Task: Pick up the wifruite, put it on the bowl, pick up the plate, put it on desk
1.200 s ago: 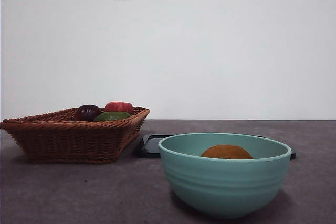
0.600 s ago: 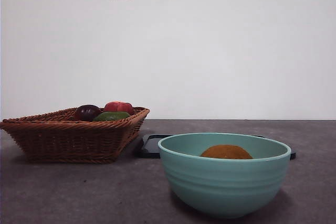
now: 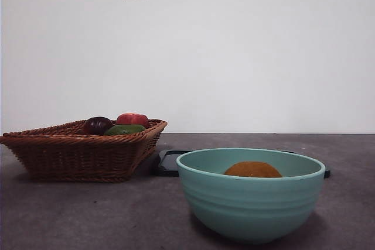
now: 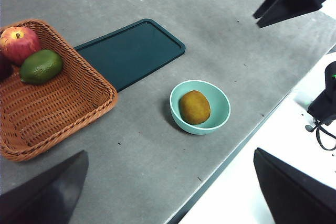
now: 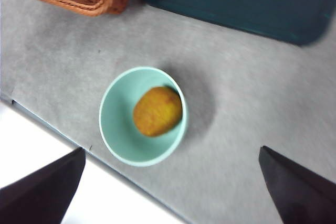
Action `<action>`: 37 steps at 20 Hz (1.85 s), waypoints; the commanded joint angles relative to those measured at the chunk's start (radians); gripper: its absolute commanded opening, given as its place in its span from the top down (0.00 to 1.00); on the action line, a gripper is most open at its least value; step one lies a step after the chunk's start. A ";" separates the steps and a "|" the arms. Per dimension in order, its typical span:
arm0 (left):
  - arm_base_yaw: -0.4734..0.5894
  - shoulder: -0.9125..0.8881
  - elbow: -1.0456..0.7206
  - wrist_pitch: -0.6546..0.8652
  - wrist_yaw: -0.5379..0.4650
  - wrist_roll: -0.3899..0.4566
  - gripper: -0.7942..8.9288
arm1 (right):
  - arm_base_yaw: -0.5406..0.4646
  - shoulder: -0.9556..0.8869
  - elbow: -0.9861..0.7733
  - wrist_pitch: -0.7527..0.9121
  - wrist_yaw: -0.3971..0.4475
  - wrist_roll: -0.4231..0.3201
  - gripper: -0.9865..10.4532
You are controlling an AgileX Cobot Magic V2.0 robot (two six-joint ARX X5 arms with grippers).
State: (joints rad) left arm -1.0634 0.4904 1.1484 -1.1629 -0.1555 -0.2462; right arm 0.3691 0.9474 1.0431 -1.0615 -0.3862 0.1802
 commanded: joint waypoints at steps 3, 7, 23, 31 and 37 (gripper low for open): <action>-0.010 0.003 0.014 0.011 -0.004 -0.002 0.40 | 0.094 0.128 0.019 0.044 0.092 0.004 0.41; -0.010 0.003 0.014 0.011 -0.004 -0.002 0.40 | 0.167 0.248 0.019 0.045 0.183 0.004 0.41; -0.010 0.003 0.014 0.011 -0.004 -0.002 0.40 | 0.218 0.631 0.018 0.122 0.209 -0.009 0.47; -0.010 0.003 0.014 0.011 -0.004 -0.002 0.40 | 0.218 0.675 0.018 0.149 0.204 -0.008 0.72; -0.010 0.003 0.014 0.011 -0.004 -0.002 0.40 | 0.243 0.681 0.018 0.177 0.199 -0.008 0.91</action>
State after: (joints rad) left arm -1.0634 0.4904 1.1484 -1.1629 -0.1555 -0.2466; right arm 0.6037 1.6062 1.0447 -0.8906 -0.1886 0.1802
